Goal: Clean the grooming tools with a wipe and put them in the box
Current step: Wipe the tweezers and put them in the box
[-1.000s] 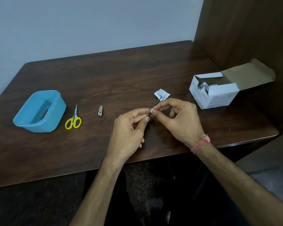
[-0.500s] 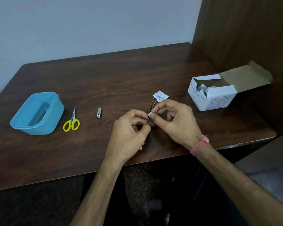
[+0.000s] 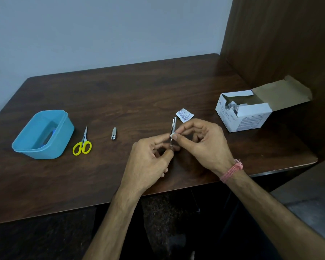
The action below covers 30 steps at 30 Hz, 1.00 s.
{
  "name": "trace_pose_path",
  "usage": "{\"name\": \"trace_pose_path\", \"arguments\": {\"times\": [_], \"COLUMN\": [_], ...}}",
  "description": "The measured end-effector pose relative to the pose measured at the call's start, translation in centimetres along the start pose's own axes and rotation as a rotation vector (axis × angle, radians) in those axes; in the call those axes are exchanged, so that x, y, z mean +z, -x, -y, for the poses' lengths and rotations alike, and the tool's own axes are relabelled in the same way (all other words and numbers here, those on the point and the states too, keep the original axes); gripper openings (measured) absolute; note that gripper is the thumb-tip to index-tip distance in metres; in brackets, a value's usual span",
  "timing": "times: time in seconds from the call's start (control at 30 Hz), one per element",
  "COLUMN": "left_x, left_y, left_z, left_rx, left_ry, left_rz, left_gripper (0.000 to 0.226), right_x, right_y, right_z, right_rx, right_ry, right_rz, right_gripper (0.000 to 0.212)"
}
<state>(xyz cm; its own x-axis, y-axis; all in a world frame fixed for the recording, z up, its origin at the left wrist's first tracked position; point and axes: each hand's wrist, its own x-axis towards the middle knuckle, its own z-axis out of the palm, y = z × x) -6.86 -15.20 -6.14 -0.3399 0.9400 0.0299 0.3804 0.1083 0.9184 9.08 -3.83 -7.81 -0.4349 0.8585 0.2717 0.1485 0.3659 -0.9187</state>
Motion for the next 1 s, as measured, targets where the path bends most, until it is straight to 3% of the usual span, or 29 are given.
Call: {"name": "trace_pose_path", "arguments": {"times": [0.2, 1.0], "left_x": [0.2, 0.4], "left_y": [0.1, 0.0], "left_z": [0.0, 0.1], "left_rx": [-0.002, -0.035], "left_ry": [0.023, 0.035], "left_rz": [-0.033, -0.069], "left_gripper": [0.024, 0.022], "right_x": [-0.3, -0.1], "right_y": [-0.1, 0.2], "right_z": [-0.5, 0.6], "right_rx": [-0.004, -0.022], "right_ry": [0.008, 0.012], "right_rz": [0.027, -0.014], "right_gripper": [0.007, 0.011]}}
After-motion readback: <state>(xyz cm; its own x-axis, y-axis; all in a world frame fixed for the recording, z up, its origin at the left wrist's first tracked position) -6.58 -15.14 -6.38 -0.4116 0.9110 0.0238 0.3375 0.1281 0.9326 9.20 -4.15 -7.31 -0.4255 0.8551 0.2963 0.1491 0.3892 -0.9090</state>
